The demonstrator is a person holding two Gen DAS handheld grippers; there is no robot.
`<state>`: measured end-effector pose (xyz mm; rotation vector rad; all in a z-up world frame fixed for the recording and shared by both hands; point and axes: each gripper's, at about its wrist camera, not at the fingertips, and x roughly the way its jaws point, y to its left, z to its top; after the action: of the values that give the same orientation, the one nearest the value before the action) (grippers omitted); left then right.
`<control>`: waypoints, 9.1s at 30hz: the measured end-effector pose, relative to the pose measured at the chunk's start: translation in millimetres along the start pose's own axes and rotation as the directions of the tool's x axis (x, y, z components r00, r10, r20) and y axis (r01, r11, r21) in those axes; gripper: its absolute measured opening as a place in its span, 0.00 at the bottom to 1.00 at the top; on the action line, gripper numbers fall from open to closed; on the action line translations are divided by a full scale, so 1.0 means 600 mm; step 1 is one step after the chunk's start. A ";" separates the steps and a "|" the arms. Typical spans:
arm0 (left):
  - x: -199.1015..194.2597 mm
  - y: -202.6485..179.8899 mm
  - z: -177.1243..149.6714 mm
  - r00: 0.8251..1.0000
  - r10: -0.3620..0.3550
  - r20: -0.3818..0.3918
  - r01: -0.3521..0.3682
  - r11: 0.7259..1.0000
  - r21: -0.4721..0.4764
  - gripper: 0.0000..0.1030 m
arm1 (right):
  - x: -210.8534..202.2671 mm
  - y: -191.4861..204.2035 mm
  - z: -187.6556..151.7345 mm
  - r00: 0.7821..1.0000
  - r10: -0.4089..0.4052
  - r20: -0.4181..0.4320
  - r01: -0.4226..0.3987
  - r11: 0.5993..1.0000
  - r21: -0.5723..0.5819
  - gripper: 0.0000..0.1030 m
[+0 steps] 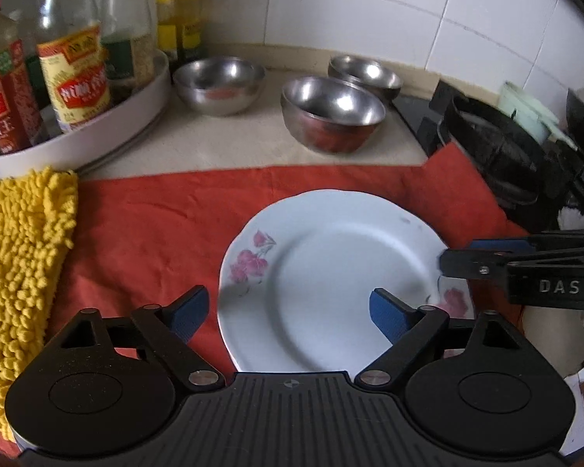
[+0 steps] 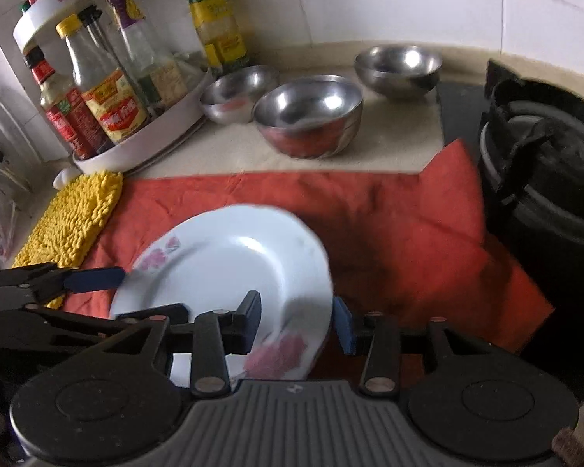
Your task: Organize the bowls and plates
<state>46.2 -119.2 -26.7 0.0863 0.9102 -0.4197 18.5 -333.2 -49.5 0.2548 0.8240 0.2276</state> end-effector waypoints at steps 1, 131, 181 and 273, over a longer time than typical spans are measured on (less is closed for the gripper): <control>0.000 0.006 0.001 1.000 0.005 0.001 -0.005 1.000 -0.006 0.92 | -0.005 -0.004 0.000 1.000 -0.004 0.006 0.004 1.000 0.000 0.38; 0.252 0.147 0.304 0.990 0.135 0.029 -0.093 0.803 -0.589 0.40 | 0.419 0.008 0.435 0.939 0.257 -0.228 -0.301 0.935 -0.187 0.11; 0.116 -0.006 0.295 0.992 0.029 0.123 -0.006 0.982 -0.189 0.61 | 0.128 -0.082 0.315 0.997 0.035 -0.072 -0.040 0.996 -0.080 0.18; 0.428 -0.145 0.485 0.968 -0.055 -0.246 0.112 0.968 0.223 0.47 | 0.273 -0.255 0.392 0.986 0.019 -0.165 0.007 0.988 0.155 0.17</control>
<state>368.5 -352.1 -39.1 0.3218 1.1001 -0.6050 317.0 -460.6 -57.0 0.3886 1.0082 0.1917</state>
